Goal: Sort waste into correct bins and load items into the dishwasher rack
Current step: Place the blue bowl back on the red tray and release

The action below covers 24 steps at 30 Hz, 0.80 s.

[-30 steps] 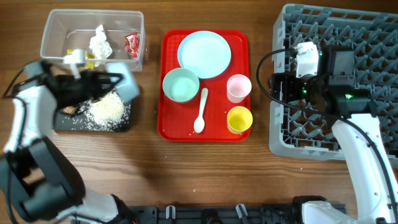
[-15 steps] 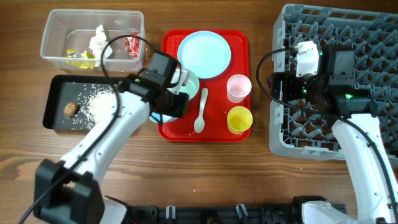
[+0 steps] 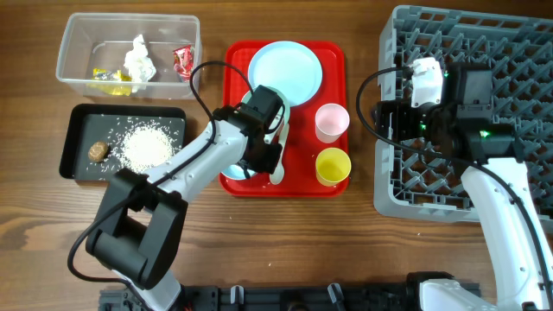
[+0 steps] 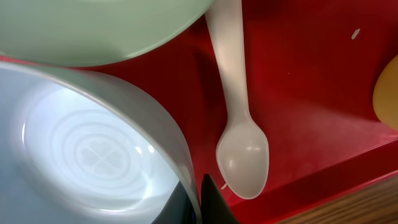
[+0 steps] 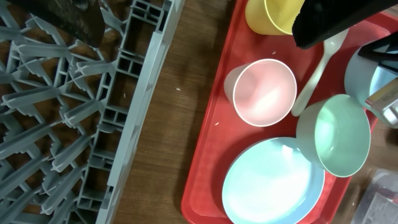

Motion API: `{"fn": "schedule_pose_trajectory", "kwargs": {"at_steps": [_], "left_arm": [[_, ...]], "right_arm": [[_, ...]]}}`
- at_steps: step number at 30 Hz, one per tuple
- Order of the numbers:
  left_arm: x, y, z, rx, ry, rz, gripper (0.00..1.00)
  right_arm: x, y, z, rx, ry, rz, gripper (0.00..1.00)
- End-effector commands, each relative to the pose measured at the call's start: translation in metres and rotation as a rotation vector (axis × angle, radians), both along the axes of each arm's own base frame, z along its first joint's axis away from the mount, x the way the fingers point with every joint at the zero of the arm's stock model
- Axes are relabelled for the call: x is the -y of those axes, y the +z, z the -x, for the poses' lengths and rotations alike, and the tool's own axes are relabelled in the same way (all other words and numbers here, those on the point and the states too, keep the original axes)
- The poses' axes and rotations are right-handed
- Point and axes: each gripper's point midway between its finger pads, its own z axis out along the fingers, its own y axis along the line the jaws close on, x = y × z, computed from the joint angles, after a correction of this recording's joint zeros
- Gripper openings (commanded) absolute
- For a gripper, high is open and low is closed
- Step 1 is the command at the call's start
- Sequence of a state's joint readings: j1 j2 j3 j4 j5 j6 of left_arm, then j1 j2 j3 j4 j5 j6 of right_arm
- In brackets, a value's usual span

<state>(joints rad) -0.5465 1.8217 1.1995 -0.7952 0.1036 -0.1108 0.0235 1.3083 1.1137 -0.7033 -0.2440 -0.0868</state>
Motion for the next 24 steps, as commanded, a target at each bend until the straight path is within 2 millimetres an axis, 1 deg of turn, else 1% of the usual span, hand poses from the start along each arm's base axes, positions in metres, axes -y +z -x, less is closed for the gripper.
{"fn": "schedule_pose_trajectory", "kwargs": {"at_steps": [1,2,3,4,6,7,8,10,11,13,14,16,18,19,21,24], "left_arm": [[0.004,-0.012,0.007,-0.040,-0.003,-0.003,0.04],[0.004,-0.012,0.007,-0.041,-0.003,-0.003,0.05],[0.004,-0.012,0.008,-0.044,-0.004,-0.005,0.16],[0.003,-0.012,0.009,-0.048,-0.005,-0.007,0.24],[0.003,-0.012,0.012,-0.065,0.006,-0.004,0.48],[0.004,-0.012,0.014,-0.073,0.015,-0.001,0.54],[0.005,-0.012,0.017,-0.086,0.013,0.009,0.56],[0.007,-0.006,0.017,-0.091,0.021,0.024,0.58],[0.009,0.001,0.015,-0.080,0.033,0.032,0.59],[0.015,0.027,0.005,-0.027,0.031,0.066,0.61],[0.019,0.044,-0.001,0.011,0.029,0.091,0.63],[0.024,0.072,-0.009,0.076,0.026,0.133,0.68],[0.026,0.097,-0.013,0.136,0.024,0.172,0.76],[0.026,0.106,-0.013,0.157,0.023,0.185,0.81],[0.025,0.123,-0.012,0.197,0.022,0.211,0.86],[0.024,0.142,-0.018,0.259,0.031,0.248,0.98]], "right_arm": [[-0.003,0.000,-0.001,-0.009,0.004,-0.022,1.00],[-0.003,0.000,-0.001,-0.009,0.003,-0.022,1.00],[-0.003,0.000,-0.001,-0.009,0.004,-0.022,1.00],[-0.003,0.000,-0.001,-0.009,0.004,-0.022,1.00],[-0.003,0.000,-0.001,-0.008,0.003,-0.022,1.00],[-0.003,0.000,-0.001,-0.008,0.004,-0.022,1.00],[-0.003,0.000,-0.001,-0.008,0.003,-0.022,1.00],[-0.003,0.000,-0.002,-0.005,0.003,-0.022,1.00],[-0.003,0.001,-0.002,-0.001,0.003,-0.022,1.00],[-0.003,0.001,-0.003,0.000,0.004,-0.022,1.00],[-0.003,0.001,-0.003,-0.001,0.004,-0.022,1.00],[-0.003,0.001,-0.003,0.000,0.004,-0.022,1.00],[-0.005,0.001,-0.002,-0.001,0.012,-0.032,1.00],[-0.010,0.002,-0.001,-0.001,0.030,-0.054,1.00],[-0.021,0.007,-0.001,0.009,0.071,-0.105,1.00],[-0.023,0.012,-0.005,0.035,0.083,-0.118,1.00]]}}
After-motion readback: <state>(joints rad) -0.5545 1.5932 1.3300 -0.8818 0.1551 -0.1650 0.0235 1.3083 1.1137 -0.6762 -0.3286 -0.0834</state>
